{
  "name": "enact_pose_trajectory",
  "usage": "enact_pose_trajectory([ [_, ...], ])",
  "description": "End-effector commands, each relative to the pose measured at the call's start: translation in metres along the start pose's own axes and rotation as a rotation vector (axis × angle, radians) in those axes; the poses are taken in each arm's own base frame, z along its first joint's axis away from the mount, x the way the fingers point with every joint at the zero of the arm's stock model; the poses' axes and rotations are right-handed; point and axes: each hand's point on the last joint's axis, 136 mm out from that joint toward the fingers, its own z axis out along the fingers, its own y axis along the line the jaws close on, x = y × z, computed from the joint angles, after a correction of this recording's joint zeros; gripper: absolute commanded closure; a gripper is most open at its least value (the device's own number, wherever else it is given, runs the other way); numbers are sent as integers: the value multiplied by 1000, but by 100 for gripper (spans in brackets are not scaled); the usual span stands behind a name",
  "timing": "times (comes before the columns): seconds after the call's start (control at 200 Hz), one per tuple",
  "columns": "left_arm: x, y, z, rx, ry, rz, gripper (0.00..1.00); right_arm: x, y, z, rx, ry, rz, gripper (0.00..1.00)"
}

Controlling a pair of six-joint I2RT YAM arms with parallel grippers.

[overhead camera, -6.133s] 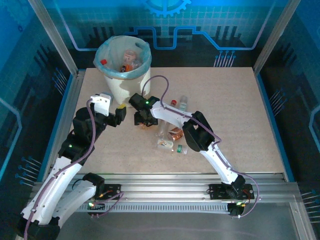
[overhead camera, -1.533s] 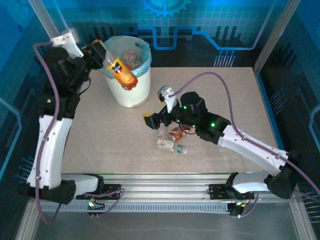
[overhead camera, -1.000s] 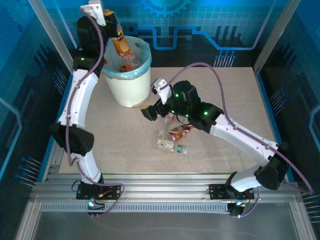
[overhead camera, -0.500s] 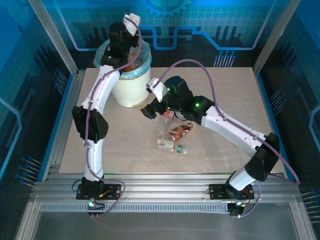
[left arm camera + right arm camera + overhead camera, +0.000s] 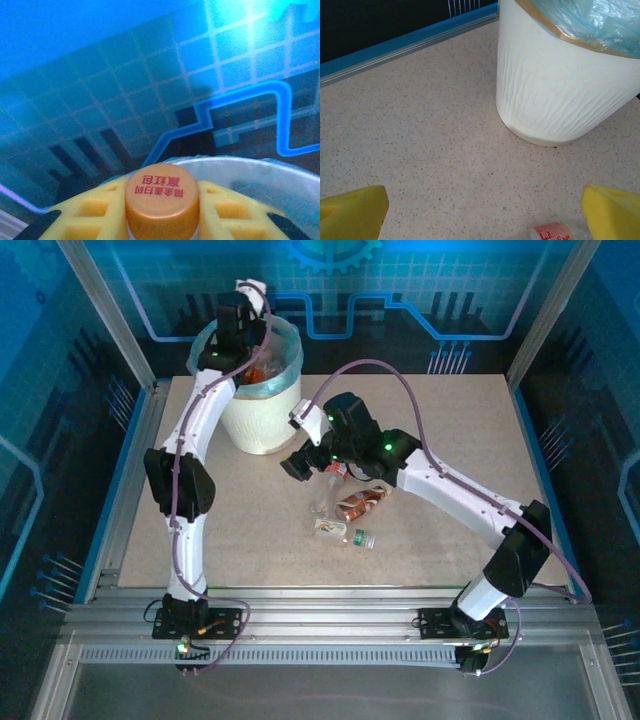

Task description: Put the plastic bottles in the bin

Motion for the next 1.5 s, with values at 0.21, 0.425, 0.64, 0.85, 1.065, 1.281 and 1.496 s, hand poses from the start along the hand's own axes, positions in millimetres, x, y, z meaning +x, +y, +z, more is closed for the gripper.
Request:
enact_pose_trajectory([
  [0.21,23,35,-23,-43,62,-147,100,-6,-1,1,-21,4,-18,0],
  [0.425,35,37,-27,-41,94,-162,64,-5,-1,1,-20,12,-22,0],
  [0.64,-13,51,-51,-35,23,-217,41,-6,0,0,-21,15,-29,0],
  [0.85,-54,63,-78,-17,-50,-281,52,-7,3,3,-23,16,-31,0],
  [1.065,-37,39,-61,79,45,-283,69,-5,9,6,-34,25,-37,0],
  [1.281,-15,27,-29,84,115,-279,76,-3,8,5,-21,34,-43,0],
  [1.496,3,18,-25,103,170,-319,78,-1,-4,5,43,69,-12,0],
])
